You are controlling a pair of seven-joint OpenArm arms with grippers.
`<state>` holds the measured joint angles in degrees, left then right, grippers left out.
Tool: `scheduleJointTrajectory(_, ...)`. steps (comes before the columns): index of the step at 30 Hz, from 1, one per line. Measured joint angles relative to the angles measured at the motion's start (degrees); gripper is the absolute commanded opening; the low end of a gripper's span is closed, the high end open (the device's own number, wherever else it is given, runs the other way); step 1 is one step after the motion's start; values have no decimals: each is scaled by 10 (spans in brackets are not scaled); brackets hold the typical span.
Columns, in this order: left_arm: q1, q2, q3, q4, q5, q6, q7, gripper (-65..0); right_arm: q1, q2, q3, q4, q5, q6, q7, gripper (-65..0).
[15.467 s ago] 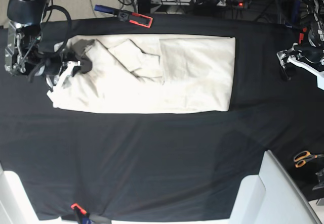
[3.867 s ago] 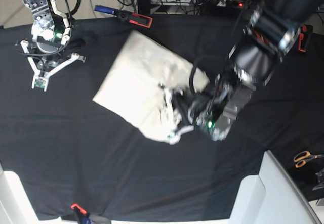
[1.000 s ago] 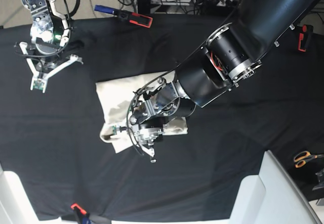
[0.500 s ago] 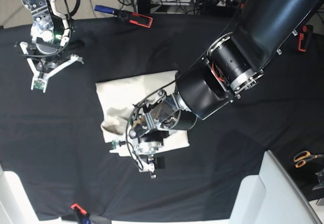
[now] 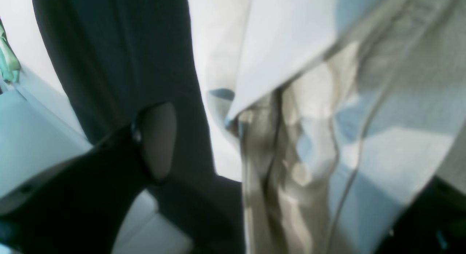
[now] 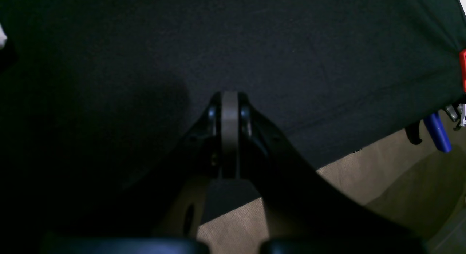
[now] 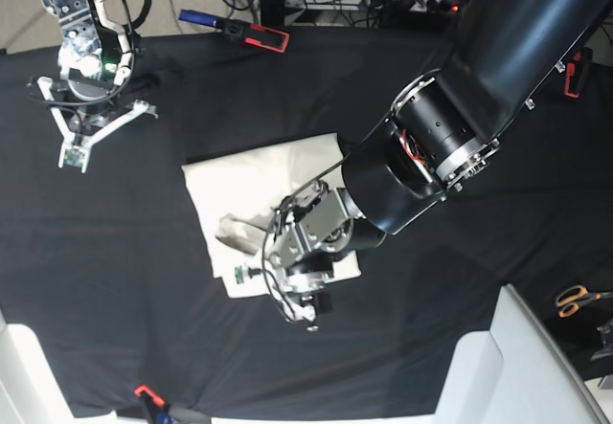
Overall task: Fold the T-shirt properly
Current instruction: 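Press and smooth the folded shirt with the left gripper, then drag the left gripper along the shirt's hem edge to straighten it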
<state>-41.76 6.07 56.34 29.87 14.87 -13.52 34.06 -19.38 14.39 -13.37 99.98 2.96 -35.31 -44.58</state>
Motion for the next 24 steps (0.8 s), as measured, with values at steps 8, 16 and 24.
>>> scheduleJointTrajectory(8, 0, -3, -100, -2, 3, -2, 2, -184, 3, 0, 0, 0, 0, 0, 0, -650)
scheduleJointTrajectory(16, 0, -8, -138, -3, -58, -60, 6, -184, 3, 0, 0, 0, 0, 0, 0, -650)
scheduleJointTrajectory(24, -32, -32, -181, -36, -127, -60, 9, -184, 3, 0, -1, 0, 0, 0, 0, -650)
